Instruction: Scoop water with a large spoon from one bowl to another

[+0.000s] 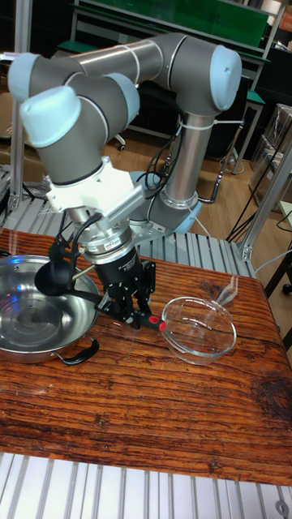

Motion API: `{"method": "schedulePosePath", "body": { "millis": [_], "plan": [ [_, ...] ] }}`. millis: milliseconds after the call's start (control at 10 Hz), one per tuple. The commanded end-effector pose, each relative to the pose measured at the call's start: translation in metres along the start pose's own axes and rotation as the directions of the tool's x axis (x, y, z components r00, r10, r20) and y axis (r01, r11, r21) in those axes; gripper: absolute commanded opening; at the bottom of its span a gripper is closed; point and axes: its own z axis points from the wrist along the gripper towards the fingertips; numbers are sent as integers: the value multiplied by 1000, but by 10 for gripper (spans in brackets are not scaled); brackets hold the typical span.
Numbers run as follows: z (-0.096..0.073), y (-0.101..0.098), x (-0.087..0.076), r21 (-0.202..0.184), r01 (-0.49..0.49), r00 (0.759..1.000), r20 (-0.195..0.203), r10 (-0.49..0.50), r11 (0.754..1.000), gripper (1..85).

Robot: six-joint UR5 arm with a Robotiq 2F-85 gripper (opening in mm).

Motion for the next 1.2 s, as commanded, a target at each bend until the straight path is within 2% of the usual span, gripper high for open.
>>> {"method": "schedulePosePath", "body": {
  "millis": [0,200,400,800,1100],
  "plan": [
    [-3,3,-2,-50,15,1000,21,-14,999,10],
    [-1,3,-3,-77,26,999,35,-24,997,10],
    [2,-2,-1,-78,46,998,33,-44,996,10],
    [9,-9,5,-112,80,995,75,-72,990,10],
    [10,-10,7,-120,86,993,85,-76,989,10]
  ]
}}
